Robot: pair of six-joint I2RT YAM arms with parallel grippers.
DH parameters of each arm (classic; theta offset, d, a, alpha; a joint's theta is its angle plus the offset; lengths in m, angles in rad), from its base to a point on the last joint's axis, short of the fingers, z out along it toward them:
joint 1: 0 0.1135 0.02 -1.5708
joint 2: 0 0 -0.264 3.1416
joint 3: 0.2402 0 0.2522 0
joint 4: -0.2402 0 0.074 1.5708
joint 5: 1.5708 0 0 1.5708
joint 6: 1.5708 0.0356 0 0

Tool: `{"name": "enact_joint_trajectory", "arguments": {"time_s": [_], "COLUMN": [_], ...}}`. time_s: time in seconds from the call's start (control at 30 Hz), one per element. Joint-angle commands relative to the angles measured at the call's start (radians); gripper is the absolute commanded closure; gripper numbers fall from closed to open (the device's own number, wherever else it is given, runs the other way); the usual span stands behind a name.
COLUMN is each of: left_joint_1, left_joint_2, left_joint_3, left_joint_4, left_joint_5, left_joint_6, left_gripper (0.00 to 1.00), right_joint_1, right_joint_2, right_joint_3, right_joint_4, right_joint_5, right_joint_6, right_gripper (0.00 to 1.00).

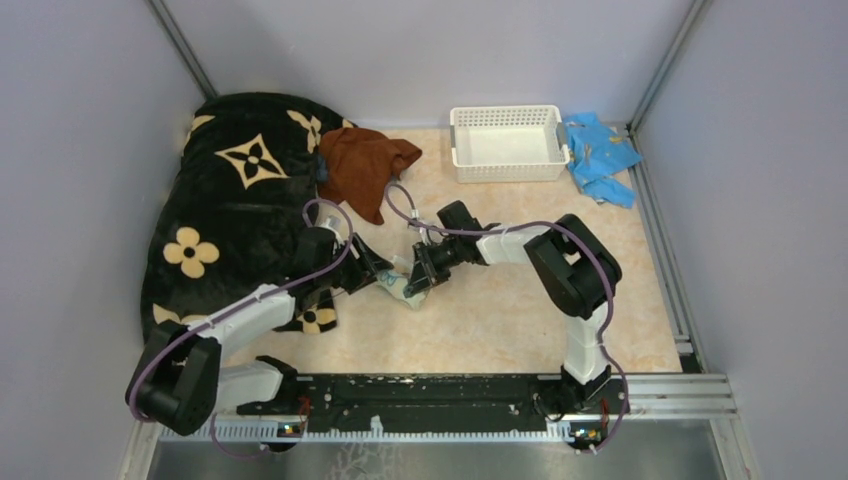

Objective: Roll the towels
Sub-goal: Roll the towel at the center of the board.

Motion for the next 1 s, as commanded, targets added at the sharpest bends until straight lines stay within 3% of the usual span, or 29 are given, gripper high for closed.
{"name": "enact_joint_trajectory", "arguments": {"time_s": [0.0,0.23,0.37,0.57,0.8,0.97], "left_joint_1": [-0.001,0.000,-0.001,-0.001,-0.004,-0.005], "left_joint_2": [0.054,0.180,0.255,0.319,0.350,0.356], "left_joint_3": [-0.018,-0.019,0.004,0.024,0.025,0.031], "left_joint_4": [0.032,0.001,-0.015,-0.033,-0.044,-0.047], "left_joint_5": [0.039,-0.025,-0.047,-0.053,-0.050,-0.047], "left_joint_6": [-0.022,-0.052,-0.037,-0.015,-0.005,0.000], "left_gripper": [0.32,0.34,0.37,0.42,0.43,0.43], "right_joint_1": [-0.050,-0.062,-0.059,-0.008,0.205,0.366], "right_joint_2": [0.094,0.158,0.099,-0.101,-0.298,-0.308], "right_joint_3": [0.015,0.065,0.067,0.053,0.040,0.012], "right_joint_4": [0.093,0.017,-0.047,-0.169,-0.197,-0.128], "right_joint_5": [-0.221,-0.167,-0.062,0.307,0.814,0.987], "right_joint_6": [0.171,0.159,0.094,-0.059,-0.259,-0.413], "right_gripper": [0.99,0.94,0.81,0.54,0.46,0.43]}}
